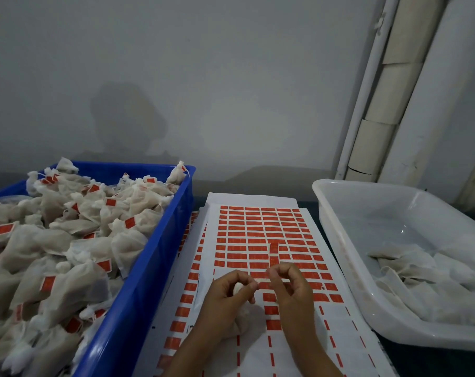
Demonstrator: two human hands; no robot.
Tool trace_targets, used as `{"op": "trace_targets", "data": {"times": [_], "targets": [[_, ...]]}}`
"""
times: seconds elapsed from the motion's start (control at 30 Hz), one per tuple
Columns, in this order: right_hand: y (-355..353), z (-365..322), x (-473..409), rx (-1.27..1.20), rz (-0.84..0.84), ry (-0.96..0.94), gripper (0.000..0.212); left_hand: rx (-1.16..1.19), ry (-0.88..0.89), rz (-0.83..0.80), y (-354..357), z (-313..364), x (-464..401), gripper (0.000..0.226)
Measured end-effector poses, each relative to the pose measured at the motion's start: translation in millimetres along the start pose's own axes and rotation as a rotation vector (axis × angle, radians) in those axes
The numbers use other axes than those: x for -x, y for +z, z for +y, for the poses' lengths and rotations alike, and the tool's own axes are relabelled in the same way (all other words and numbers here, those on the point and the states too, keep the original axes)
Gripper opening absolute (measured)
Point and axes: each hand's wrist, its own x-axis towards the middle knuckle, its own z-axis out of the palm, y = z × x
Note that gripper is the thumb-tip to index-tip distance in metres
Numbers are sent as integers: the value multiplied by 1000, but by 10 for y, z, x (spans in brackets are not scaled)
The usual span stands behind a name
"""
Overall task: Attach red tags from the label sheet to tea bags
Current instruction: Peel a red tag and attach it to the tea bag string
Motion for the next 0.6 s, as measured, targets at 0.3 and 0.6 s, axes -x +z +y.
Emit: {"op": "trace_targets", "data": {"times": [0.3,0.6], "targets": [[-77,-139,10,-163,164,-46,17,37,-10,137,5,-34,-5,11],[64,-101,120,-142,-5,-15,19,-14,40,107,-1,-56,-17,11]]}}
